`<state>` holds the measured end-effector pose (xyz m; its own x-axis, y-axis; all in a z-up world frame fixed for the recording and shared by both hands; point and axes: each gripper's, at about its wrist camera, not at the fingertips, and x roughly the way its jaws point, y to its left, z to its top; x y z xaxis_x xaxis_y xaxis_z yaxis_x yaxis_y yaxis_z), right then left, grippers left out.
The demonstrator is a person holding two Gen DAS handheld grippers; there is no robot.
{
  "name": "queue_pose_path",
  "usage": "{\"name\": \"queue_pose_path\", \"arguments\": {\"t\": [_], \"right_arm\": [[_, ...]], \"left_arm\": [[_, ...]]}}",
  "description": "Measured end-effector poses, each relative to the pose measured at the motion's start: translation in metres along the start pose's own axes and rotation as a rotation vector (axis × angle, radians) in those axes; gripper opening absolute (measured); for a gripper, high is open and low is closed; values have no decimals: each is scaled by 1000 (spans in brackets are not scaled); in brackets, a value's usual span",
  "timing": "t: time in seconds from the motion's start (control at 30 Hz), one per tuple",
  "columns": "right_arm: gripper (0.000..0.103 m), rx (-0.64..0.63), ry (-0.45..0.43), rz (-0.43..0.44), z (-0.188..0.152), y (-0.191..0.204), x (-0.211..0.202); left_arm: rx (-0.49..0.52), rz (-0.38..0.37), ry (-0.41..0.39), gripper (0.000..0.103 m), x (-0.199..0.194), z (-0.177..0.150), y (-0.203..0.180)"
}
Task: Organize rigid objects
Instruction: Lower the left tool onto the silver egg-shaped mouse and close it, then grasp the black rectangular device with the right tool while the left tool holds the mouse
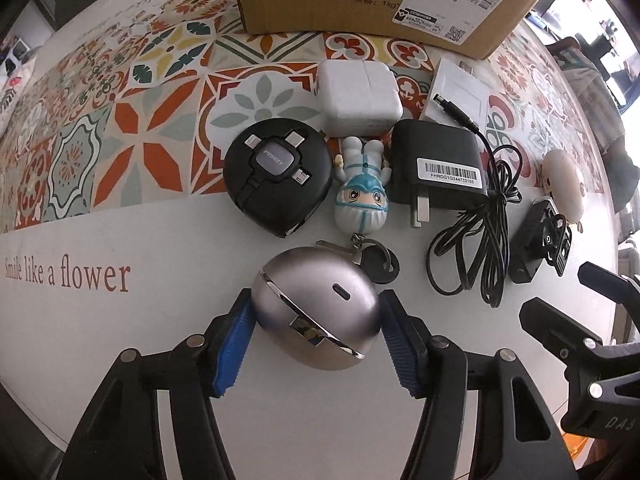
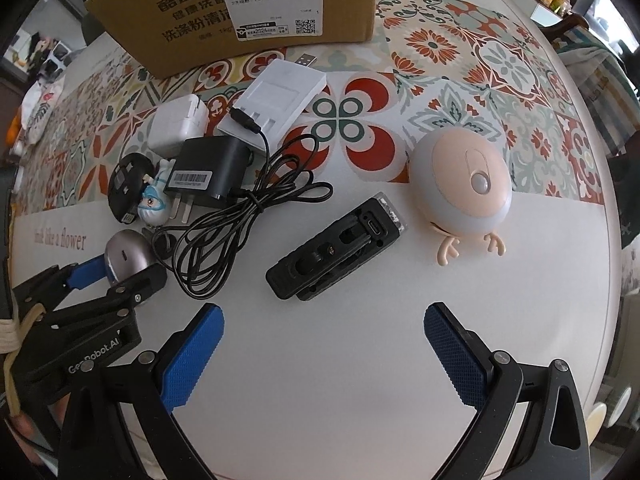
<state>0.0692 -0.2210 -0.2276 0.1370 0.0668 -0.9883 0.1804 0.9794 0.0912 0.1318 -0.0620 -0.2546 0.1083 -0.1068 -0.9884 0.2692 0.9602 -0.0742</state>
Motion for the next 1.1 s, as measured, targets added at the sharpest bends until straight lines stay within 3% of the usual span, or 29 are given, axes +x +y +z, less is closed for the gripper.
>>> {"name": "queue_pose_path", "arguments": {"t": [0.63, 0.83, 1.1], "right_arm": [[98, -49, 10, 89, 8, -19, -4], [94, -115, 18, 125, 15, -20, -6], [88, -271, 61, 85, 26, -5, 4]], "left_arm": [[-8, -16, -106, 60, -49, -20, -21], [-12, -25, -137, 60, -58, -25, -35], [-67, -34, -128, 60, -53, -29, -36]]}}
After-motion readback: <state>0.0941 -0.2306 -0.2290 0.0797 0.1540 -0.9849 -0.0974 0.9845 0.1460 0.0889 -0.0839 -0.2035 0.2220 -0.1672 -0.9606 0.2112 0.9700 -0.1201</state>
